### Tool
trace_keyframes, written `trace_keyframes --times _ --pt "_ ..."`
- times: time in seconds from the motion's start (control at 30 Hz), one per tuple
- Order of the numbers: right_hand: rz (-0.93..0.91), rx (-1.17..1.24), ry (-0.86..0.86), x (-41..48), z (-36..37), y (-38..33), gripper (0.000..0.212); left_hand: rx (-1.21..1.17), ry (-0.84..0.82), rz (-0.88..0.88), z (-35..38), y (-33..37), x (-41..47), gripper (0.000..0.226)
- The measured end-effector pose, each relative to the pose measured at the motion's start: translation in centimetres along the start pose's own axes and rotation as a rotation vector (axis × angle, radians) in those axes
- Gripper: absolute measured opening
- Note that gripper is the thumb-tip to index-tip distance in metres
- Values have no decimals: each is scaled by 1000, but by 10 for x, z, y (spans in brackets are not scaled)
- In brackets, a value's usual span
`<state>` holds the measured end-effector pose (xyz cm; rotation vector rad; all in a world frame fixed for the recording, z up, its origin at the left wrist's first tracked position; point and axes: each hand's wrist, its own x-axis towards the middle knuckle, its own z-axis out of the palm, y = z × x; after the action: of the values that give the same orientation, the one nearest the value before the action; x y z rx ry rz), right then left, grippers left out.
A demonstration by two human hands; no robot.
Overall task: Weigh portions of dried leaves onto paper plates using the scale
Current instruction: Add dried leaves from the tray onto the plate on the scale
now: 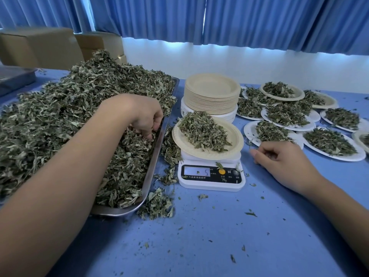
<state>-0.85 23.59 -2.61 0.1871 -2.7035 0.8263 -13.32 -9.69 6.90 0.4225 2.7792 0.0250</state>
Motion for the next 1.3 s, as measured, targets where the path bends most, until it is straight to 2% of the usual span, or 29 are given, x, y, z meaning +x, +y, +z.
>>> trace_keyframes --times 0.13,0.3,0.4,0.57,0.7,0.77,0.93,1.1,1.2,1.3 --pt "-2 5 -5 0 0 0 38 -22 15 -12 -1 0 -1 31" --pt "-8 8 -4 -1 0 0 38 2 -68 -96 3 1 -6 64" --pt "-5 9 -6 0 1 1 38 -17 -74 -99 6 3 -8 57" --pt "-8 14 -4 -1 1 1 39 -29 83 -52 -1 -3 -9 35" --pt "-12 12 0 0 1 1 38 -30 273 -34 -9 -2 -10 26" --pt "-12 10 -1 0 1 2 38 -35 312 -34 -10 -2 -10 22" --pt "-8 9 -2 1 2 3 39 -82 398 -45 -11 0 -10 23" --pt "-18 3 1 1 1 3 39 -105 540 -61 -20 3 -15 37" --pt "-16 5 -4 2 1 3 39 -110 569 -61 -21 6 -17 37" --pt "-11 -1 -11 2 1 3 39 -134 689 -66 -24 7 -21 35"
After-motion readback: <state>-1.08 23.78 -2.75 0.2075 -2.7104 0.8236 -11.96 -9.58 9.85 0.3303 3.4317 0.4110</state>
